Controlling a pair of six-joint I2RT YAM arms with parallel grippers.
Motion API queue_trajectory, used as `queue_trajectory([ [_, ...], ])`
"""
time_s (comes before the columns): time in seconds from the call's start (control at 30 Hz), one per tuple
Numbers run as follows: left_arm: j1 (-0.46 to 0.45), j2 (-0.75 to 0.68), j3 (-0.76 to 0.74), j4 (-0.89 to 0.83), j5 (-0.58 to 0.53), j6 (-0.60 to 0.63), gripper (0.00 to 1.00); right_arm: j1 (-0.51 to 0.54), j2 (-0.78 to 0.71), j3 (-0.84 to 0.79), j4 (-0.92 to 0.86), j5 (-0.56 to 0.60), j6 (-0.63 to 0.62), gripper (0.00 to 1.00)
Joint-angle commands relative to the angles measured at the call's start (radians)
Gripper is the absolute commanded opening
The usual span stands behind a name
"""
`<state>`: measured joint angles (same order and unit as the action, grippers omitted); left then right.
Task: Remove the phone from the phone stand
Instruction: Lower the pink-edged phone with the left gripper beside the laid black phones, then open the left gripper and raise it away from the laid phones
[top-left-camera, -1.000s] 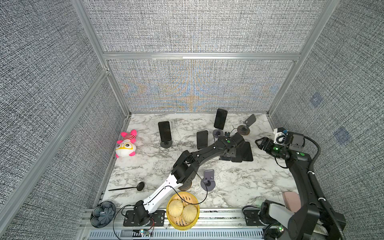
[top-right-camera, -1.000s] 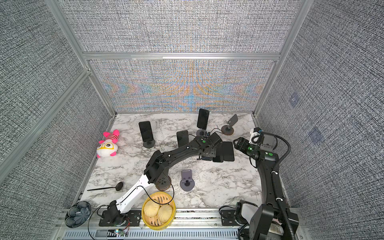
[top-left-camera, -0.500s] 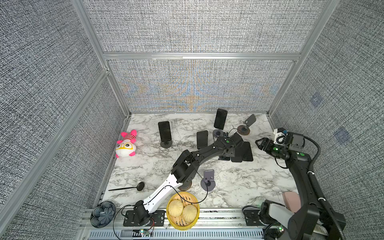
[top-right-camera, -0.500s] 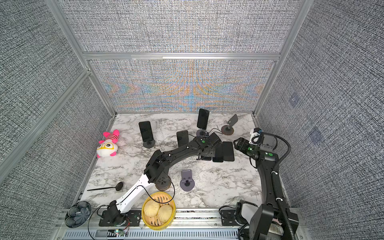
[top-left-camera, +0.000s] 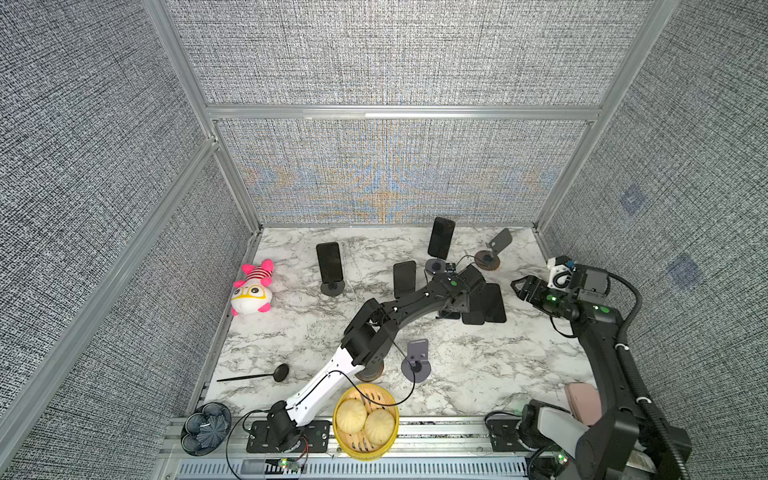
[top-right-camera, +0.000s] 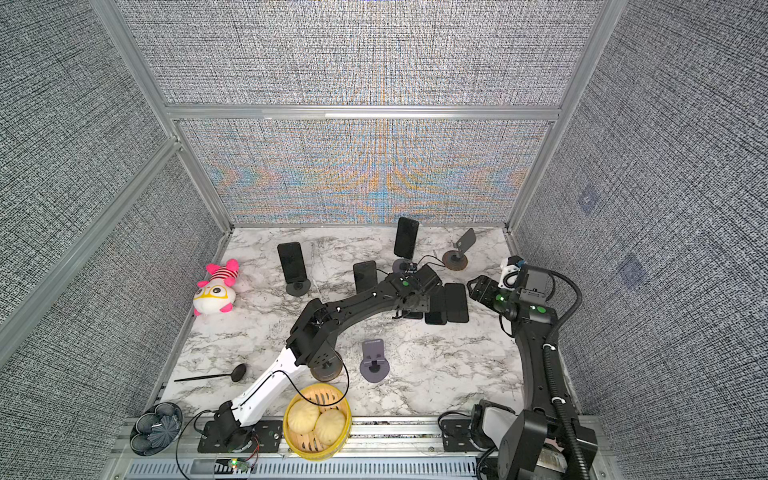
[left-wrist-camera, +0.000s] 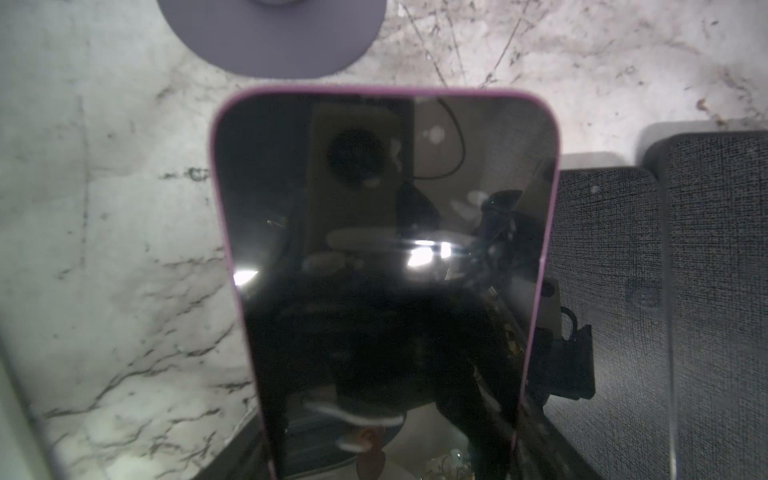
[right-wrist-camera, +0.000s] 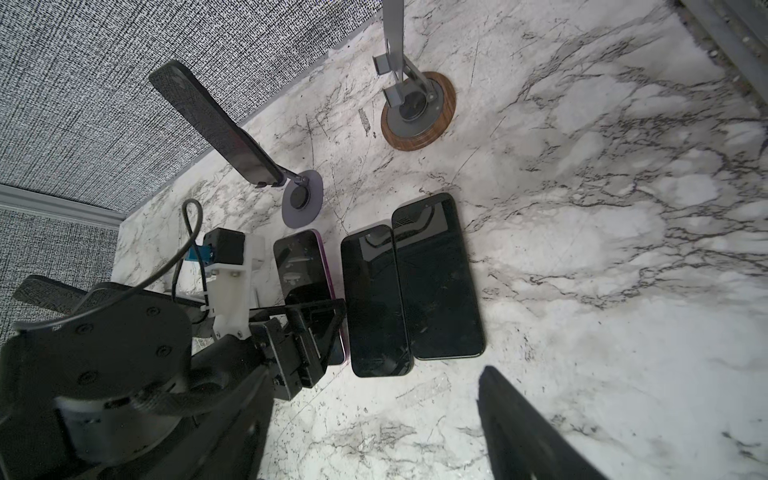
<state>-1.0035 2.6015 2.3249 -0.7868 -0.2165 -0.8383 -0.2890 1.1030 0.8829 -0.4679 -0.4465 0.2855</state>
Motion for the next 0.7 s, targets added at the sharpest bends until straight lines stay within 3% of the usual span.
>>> queue_trajectory([
  [0.0, 0.002, -0.008, -0.02, -0.023, 0.055, -0.018, 0.61, 0.001, 0.0, -0.004, -0.002, 0.008, -0.009, 0.78],
  [0.27, 0.002, -0.039, -0.06, 0.009, 0.094, -0.011, 0.81, -0.001, -0.002, -0.002, -0.002, 0.012, -0.011, 0.78],
  [0.67, 0.001, -0.102, -0.102, 0.019, 0.087, -0.008, 0.85, 0.0, 0.01, 0.0, -0.003, 0.001, -0.016, 0.78],
])
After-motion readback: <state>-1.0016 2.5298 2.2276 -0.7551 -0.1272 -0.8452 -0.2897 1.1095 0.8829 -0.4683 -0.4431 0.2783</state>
